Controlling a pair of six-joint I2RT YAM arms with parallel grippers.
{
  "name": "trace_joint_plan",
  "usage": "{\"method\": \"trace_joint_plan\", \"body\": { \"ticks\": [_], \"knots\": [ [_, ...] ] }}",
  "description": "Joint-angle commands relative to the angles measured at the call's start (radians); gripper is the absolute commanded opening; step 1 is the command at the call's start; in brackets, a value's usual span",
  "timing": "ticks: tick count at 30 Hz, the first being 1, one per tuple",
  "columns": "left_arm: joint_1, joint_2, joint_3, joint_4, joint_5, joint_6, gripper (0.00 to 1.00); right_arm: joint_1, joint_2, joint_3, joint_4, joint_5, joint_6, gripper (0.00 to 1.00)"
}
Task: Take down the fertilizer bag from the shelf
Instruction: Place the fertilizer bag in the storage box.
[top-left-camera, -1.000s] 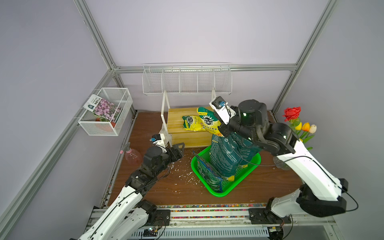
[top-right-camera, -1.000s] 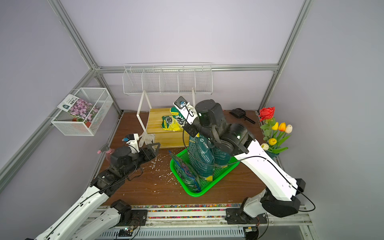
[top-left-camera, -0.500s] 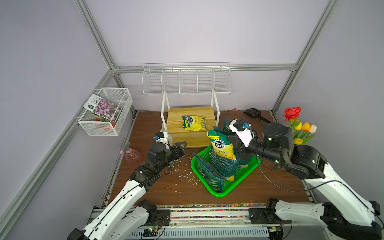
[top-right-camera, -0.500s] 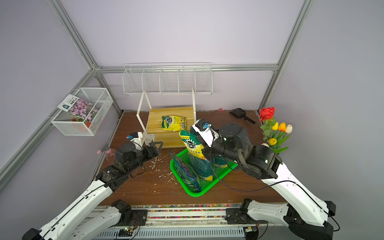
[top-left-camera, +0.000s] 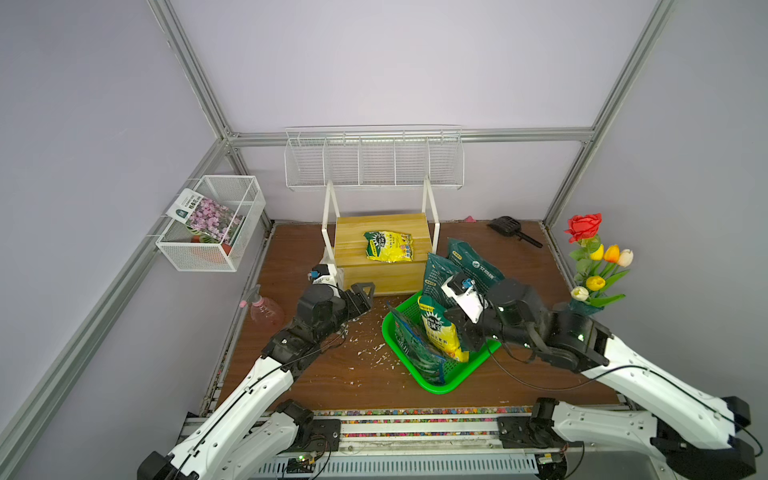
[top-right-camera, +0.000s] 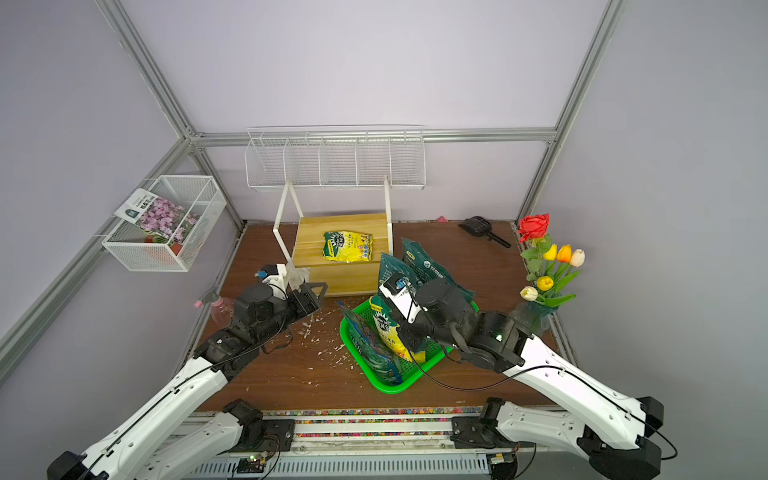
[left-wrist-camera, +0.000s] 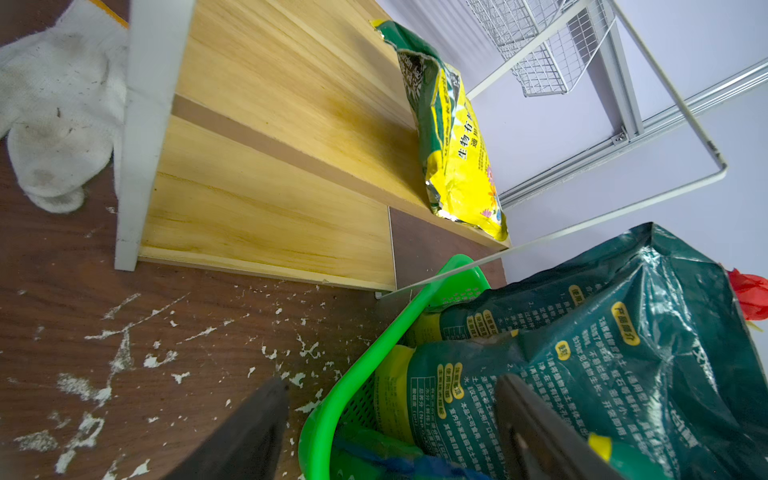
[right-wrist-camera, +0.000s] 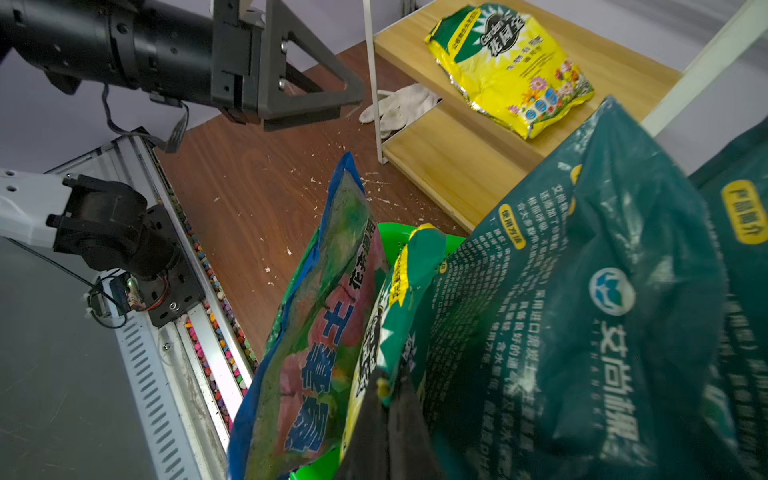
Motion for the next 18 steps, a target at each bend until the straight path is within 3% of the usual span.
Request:
{"method": "trace_joint_plan", "body": {
  "ticks": [1,18],
  "knots": [
    [0.006,-0.006,0.030,0.005,0.003,-0.004,0.82,0.016,0.001,-0.020,0.080,-0.014,0.021,0.00],
    [0.006,-0.032,0.003,0.009,0.005,-0.013,0.82,0.022,0.103,-0.232,0.145,-0.060,0.146,0.00]
  ]
}}
